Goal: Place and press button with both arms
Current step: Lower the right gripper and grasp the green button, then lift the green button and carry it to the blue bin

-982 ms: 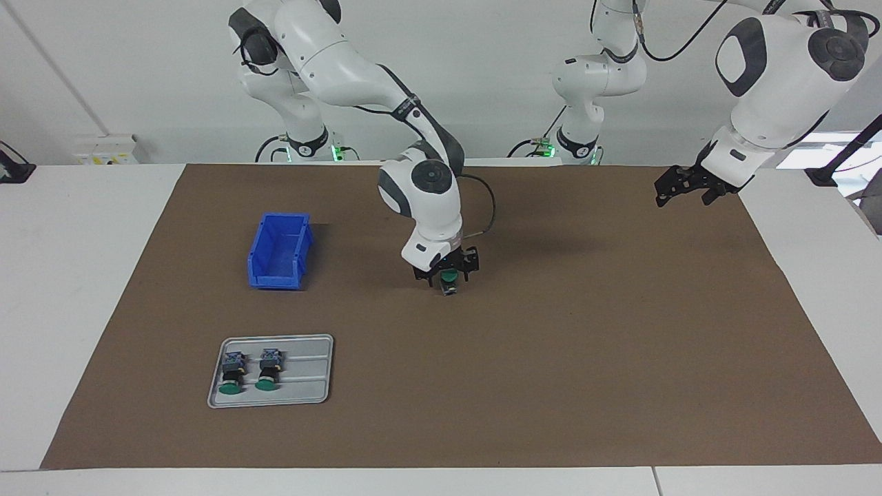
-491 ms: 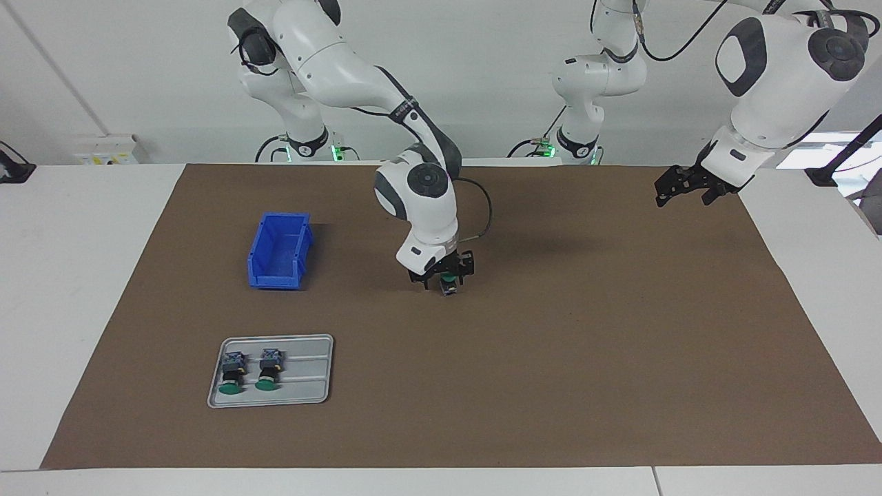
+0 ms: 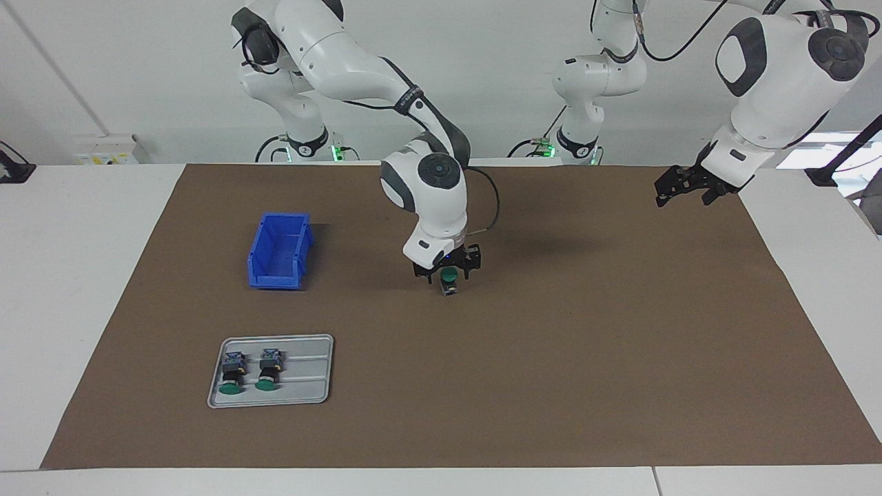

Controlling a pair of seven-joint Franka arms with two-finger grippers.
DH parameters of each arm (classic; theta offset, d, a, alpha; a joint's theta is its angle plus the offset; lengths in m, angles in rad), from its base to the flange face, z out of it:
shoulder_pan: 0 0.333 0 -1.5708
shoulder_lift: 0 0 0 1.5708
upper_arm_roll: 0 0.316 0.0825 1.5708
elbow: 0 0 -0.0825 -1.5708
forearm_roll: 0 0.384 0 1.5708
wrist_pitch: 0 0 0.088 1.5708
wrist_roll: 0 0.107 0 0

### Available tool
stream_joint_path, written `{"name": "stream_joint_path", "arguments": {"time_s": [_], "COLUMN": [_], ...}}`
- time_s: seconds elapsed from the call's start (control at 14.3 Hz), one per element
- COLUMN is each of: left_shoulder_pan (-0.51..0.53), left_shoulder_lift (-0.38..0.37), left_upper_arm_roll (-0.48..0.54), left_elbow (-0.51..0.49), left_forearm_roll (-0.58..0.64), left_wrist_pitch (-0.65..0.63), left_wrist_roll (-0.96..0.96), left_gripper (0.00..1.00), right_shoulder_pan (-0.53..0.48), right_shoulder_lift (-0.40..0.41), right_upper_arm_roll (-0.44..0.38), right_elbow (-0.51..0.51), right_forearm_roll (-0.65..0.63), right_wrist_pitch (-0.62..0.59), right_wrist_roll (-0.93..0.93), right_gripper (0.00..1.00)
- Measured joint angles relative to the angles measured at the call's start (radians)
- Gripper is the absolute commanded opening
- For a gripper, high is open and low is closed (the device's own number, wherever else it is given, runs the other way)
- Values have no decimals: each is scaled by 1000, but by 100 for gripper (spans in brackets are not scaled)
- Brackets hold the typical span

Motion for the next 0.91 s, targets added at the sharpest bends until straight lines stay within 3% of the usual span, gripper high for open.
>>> {"name": "stream_joint_path", "arguments": {"time_s": [0.21,0.49,0.77,0.91], "left_shoulder_pan": [0,0,0,0], "left_shoulder_lift": [0,0,0,0], "left_upper_arm_roll": [0,0,0,0], "left_elbow": [0,0,0,0], "left_forearm_roll": [0,0,0,0], "left_wrist_pitch": [0,0,0,0], "left_wrist_roll": [0,0,0,0], "left_gripper": [100,100,100,100], "right_shoulder_pan": [0,0,0,-2], "right_shoulder_lift": [3,3,3,2], "right_upper_arm_roll": [-2,-4,-15,-37], "right_elbow": [0,0,8,31], "right_forearm_roll": [0,0,0,0], "right_wrist_pitch": [-4,-11,-15,-48], "right_wrist_roll": [0,0,0,0], "right_gripper": [43,20,6,4]}}
